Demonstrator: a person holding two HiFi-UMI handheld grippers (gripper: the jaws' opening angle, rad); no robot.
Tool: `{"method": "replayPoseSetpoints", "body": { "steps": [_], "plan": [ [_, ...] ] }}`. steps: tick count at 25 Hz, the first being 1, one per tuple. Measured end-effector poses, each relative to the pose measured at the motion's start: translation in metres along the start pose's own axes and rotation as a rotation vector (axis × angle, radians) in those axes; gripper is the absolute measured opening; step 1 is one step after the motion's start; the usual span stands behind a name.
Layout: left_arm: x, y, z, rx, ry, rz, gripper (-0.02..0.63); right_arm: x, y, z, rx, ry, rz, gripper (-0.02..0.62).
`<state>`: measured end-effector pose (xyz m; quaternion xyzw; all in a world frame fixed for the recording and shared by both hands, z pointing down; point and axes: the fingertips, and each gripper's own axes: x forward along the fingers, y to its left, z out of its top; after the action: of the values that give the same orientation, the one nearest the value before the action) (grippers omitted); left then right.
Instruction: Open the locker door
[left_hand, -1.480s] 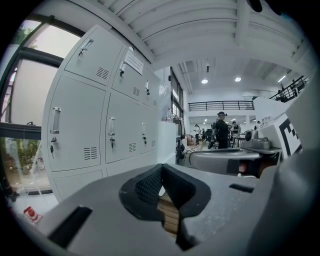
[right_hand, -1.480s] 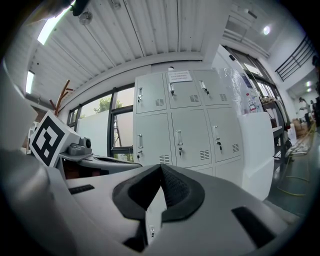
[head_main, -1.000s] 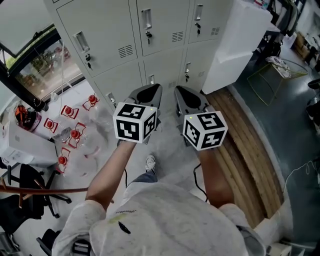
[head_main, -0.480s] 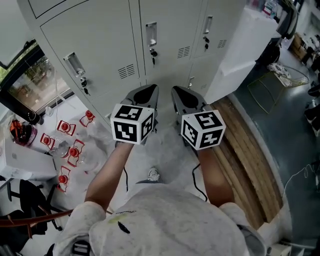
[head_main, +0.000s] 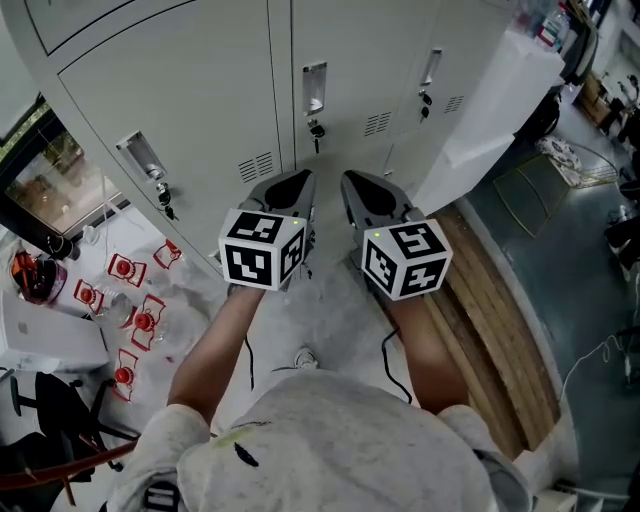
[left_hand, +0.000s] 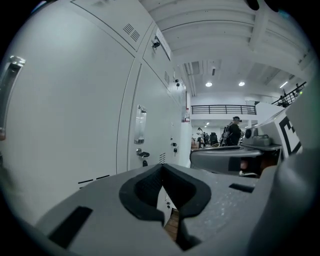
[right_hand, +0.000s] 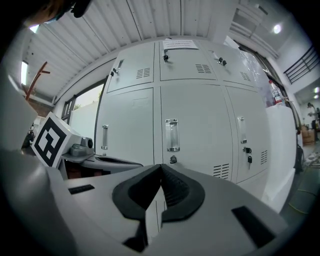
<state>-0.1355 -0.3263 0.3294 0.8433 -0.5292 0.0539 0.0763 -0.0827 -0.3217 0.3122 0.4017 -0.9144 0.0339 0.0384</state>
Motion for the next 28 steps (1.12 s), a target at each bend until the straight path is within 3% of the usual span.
{"method": "replayPoseSetpoints", "body": {
  "steps": [8,20,24,28],
  "plan": [
    [0.012,0.028,0.007,0.005,-0.007,0.003,0.006,0.041,0.004,0.013,-0.024,-0.014,0.063,-0.002],
    [0.026,0.063,0.019,0.008,-0.028,-0.005,0.006,0.092,0.000,0.035,-0.058,-0.046,0.057,-0.001],
    [0.028,0.065,0.021,0.013,-0.028,-0.018,0.006,0.106,-0.003,0.039,-0.056,-0.036,0.059,0.066],
    [0.029,0.070,0.020,0.009,-0.026,-0.015,0.006,0.116,-0.005,0.043,-0.057,-0.037,0.068,0.088]
  ]
}}
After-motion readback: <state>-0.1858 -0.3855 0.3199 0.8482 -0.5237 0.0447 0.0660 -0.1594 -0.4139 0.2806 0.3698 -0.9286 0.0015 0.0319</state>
